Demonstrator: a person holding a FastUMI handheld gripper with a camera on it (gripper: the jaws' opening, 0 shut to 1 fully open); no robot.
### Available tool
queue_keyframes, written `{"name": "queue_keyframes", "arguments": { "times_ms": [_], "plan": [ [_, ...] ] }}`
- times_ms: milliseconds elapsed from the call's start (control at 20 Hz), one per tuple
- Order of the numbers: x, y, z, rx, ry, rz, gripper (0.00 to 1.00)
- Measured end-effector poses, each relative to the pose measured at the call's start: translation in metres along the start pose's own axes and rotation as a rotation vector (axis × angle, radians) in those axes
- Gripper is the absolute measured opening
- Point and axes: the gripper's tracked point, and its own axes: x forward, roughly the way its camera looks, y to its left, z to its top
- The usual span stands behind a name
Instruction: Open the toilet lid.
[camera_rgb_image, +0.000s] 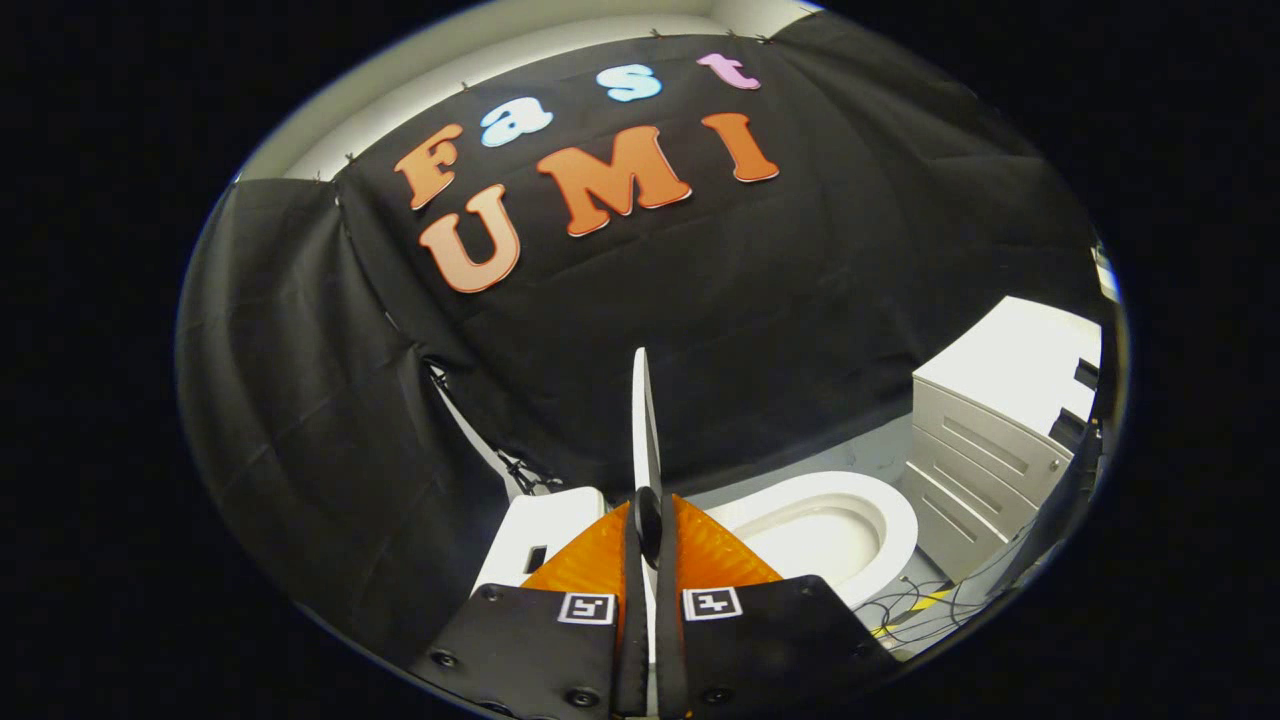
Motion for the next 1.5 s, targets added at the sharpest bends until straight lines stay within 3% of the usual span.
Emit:
{"name": "queue_keyframes", "arguments": {
  "times_ms": [1050, 1500],
  "plan": [
    [0.008, 0.194, -0.075, -0.239, 0.046, 0.165, 0.12],
    [0.008, 0.211, -0.083, -0.318, 0.01, 0.126, 0.12]
  ]
}}
